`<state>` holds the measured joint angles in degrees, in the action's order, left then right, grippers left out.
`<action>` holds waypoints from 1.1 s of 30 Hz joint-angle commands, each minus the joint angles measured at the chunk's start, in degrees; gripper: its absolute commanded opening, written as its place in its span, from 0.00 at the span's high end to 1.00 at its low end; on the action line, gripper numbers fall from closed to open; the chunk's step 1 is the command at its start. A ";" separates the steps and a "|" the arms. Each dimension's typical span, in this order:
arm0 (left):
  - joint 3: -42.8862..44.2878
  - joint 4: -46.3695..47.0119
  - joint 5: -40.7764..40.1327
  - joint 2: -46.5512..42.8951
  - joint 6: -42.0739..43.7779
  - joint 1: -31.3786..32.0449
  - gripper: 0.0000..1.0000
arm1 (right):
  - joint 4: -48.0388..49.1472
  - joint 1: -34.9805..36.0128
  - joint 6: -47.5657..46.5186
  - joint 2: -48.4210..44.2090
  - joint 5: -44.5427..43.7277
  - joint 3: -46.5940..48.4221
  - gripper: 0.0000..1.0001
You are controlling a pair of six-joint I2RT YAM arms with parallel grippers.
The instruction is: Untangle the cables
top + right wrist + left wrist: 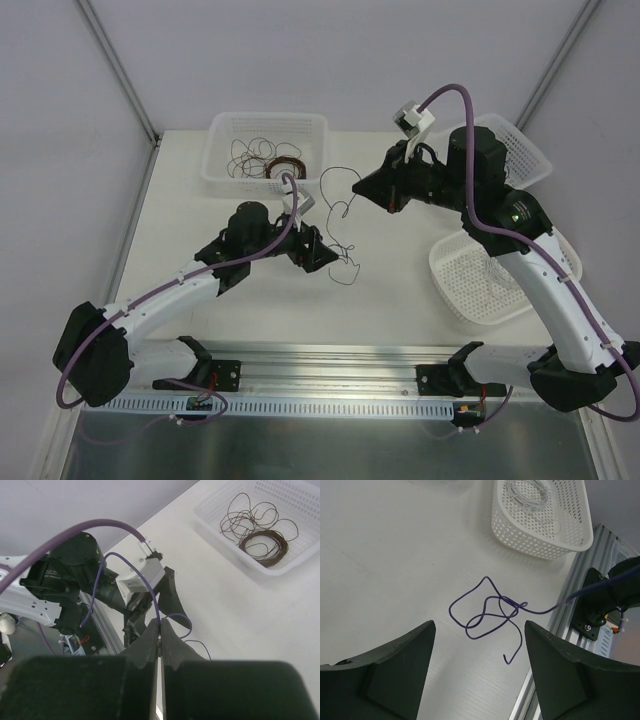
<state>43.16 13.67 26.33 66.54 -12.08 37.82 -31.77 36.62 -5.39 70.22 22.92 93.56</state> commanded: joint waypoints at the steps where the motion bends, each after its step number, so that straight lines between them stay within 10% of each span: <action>1: -0.36 6.36 -1.28 2.09 -0.84 1.28 0.28 | 4.70 0.29 2.13 -1.22 2.83 0.92 0.99; 11: -0.35 9.18 0.57 7.19 -2.69 4.10 0.42 | 4.00 0.38 1.70 -0.87 1.26 1.89 0.99; 23: -7.29 12.78 -5.48 9.22 -6.47 4.54 0.96 | -0.66 -0.32 -3.92 -1.40 -6.91 7.95 0.99; 33: -15.99 9.71 -18.50 -0.97 -9.28 2.17 1.00 | -4.27 -9.54 -5.42 -3.07 -17.73 8.13 0.99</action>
<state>28.58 23.20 13.23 69.34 -19.70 41.45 -35.88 29.52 -9.76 69.12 9.32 100.07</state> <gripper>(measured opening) 0.011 0.019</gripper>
